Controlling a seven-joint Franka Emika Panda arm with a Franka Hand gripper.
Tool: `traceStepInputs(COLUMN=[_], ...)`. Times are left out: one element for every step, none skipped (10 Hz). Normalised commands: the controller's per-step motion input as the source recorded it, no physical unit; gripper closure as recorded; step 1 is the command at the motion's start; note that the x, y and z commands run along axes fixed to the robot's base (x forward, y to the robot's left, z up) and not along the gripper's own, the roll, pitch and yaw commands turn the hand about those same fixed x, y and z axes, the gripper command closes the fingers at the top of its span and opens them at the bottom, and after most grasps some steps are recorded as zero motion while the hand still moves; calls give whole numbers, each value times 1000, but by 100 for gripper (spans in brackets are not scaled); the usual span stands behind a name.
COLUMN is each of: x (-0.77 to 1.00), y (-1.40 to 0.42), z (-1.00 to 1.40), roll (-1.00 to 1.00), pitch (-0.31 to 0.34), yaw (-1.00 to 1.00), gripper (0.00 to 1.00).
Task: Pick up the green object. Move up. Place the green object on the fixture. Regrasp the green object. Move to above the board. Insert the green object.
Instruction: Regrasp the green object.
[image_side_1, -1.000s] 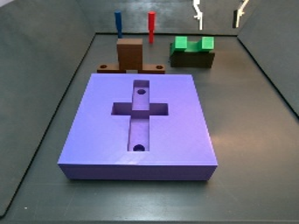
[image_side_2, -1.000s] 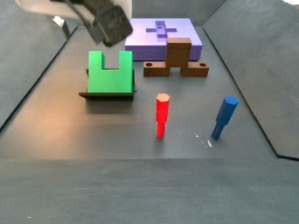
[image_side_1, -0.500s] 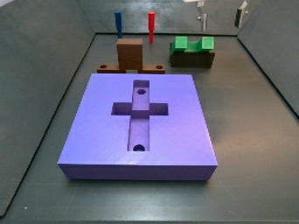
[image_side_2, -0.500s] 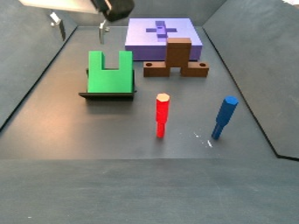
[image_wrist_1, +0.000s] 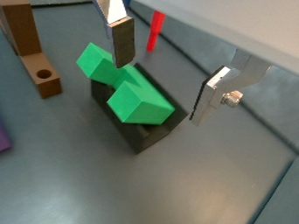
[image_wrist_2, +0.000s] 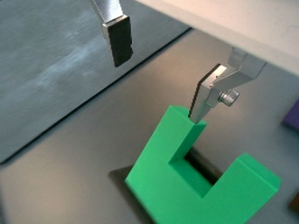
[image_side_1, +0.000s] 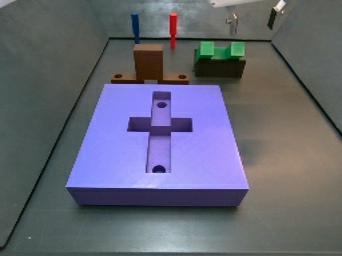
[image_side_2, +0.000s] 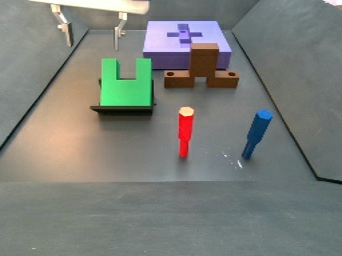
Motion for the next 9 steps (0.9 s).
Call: traceStepInputs(x=[214,209,160,209,54,0,0,-6,-17], y=[0,-14,-103,-63,-94,-123,-120,-94,-94], z=[0,0,0,-231,-420,-406,-386,-291,-189], roll=[1000,1000,1000,726,517,497,457,463,514], pitch=[309,417,489,589,460,426,383,406,406], yaw=[200,106,97,83,80,20,0,0,-11], gripper=[0,0,0,0,0,0,0,0,0])
